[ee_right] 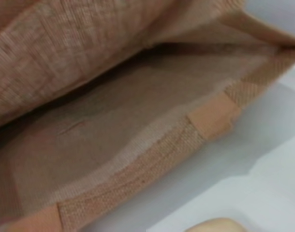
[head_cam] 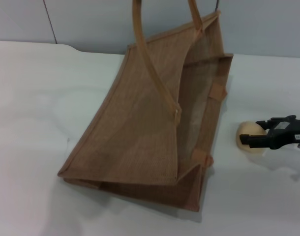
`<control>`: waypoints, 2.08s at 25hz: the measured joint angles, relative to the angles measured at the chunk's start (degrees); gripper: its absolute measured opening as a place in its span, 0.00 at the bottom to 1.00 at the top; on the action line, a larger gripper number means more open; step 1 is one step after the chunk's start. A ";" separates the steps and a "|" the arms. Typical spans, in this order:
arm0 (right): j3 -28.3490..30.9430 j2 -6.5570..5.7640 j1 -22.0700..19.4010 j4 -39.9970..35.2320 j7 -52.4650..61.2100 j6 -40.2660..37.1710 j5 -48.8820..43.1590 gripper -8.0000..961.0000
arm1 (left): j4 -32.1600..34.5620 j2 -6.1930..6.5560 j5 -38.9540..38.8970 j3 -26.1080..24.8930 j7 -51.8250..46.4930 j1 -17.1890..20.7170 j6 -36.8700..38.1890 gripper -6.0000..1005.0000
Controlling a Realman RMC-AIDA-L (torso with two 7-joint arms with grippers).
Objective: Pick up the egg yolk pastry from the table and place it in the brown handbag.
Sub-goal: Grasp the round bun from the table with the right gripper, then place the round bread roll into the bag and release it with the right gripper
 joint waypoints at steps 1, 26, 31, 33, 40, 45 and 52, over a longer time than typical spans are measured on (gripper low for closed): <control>0.00 -0.07 0.10 0.01 0.22 0.01 -0.19 0.83 | 0.16 0.00 0.00 0.00 0.00 0.02 0.00 0.12; 0.00 0.83 1.13 -22.49 7.20 -11.37 0.46 0.63 | 0.50 0.00 0.79 0.26 0.01 -0.74 -0.08 0.12; -2.20 1.01 1.34 -25.06 7.96 -13.30 2.44 0.59 | 0.81 -0.07 0.60 1.59 0.00 -2.31 -0.46 0.12; -2.93 1.03 1.78 -25.17 7.97 -13.20 2.68 0.57 | 1.39 -0.11 0.59 1.89 0.00 -2.78 -0.56 0.12; -2.90 0.94 2.19 -24.99 7.75 -12.82 3.69 0.52 | 4.02 -0.19 -0.02 2.81 -0.10 -4.27 -0.66 0.12; -5.38 0.96 3.52 -21.45 5.65 -10.94 6.82 0.50 | 4.59 -0.25 -0.15 3.20 -0.74 -5.23 -0.70 0.12; -6.37 0.58 10.31 -9.71 2.64 -7.64 6.25 0.49 | 5.13 -0.26 -0.18 3.32 -0.94 -5.42 -0.71 0.12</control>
